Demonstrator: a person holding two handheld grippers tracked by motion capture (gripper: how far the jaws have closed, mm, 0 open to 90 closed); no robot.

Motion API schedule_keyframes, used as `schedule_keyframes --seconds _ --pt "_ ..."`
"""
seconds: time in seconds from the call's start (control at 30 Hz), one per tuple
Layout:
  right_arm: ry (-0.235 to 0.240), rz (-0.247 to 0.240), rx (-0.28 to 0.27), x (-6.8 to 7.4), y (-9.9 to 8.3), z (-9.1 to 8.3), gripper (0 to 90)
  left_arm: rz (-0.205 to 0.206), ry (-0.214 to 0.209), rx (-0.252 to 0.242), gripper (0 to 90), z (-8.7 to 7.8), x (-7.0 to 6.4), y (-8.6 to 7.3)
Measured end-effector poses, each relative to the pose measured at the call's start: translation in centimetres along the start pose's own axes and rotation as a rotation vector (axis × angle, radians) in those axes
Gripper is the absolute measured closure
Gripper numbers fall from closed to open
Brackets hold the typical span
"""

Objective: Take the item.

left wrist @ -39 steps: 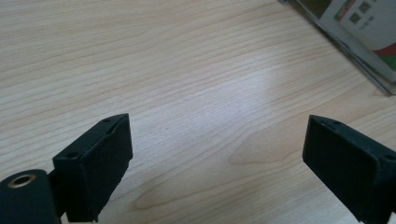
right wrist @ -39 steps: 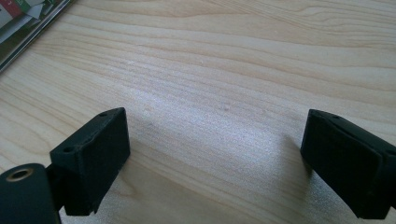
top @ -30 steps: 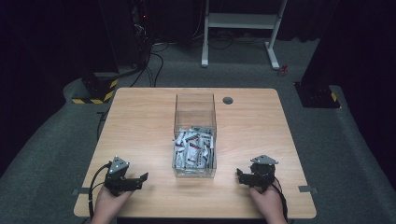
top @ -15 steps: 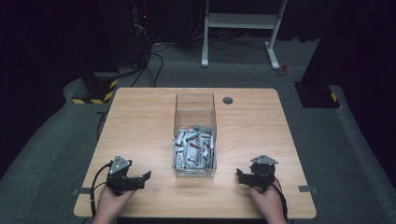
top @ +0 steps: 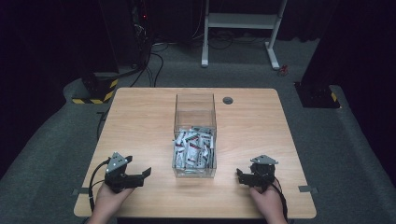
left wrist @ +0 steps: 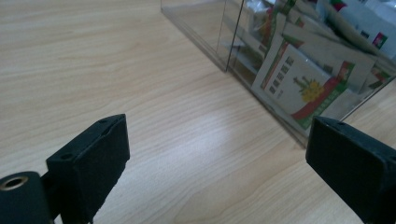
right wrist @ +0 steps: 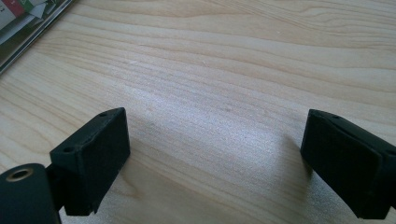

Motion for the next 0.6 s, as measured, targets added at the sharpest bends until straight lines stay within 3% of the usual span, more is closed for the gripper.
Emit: schedule_keyframes --seconds 0.1,0.47,0.6 --pt "0.000 0.000 0.000 0.0 0.0 0.0 8.0 -0.005 0.019 0.004 6.7 0.2 -0.4 0.2" --pt "0.000 0.000 0.000 0.0 0.0 0.0 8.0 -0.015 0.004 -0.050 8.5 0.2 -1.1 1.0" --pt "0.000 -0.009 -0.003 0.0 0.0 0.0 8.1 -0.007 -0.006 -0.049 9.0 0.2 -1.4 1.4"
Point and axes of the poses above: each handheld gripper's, and its own axes: z roughly forward along the jaws, y roughly out of its top, x roughly to its left, the point moved 1 cm from there along z, roughly forward along the jaws, and after that the axes turned 14 degrees about x, right-handed, at the moved point
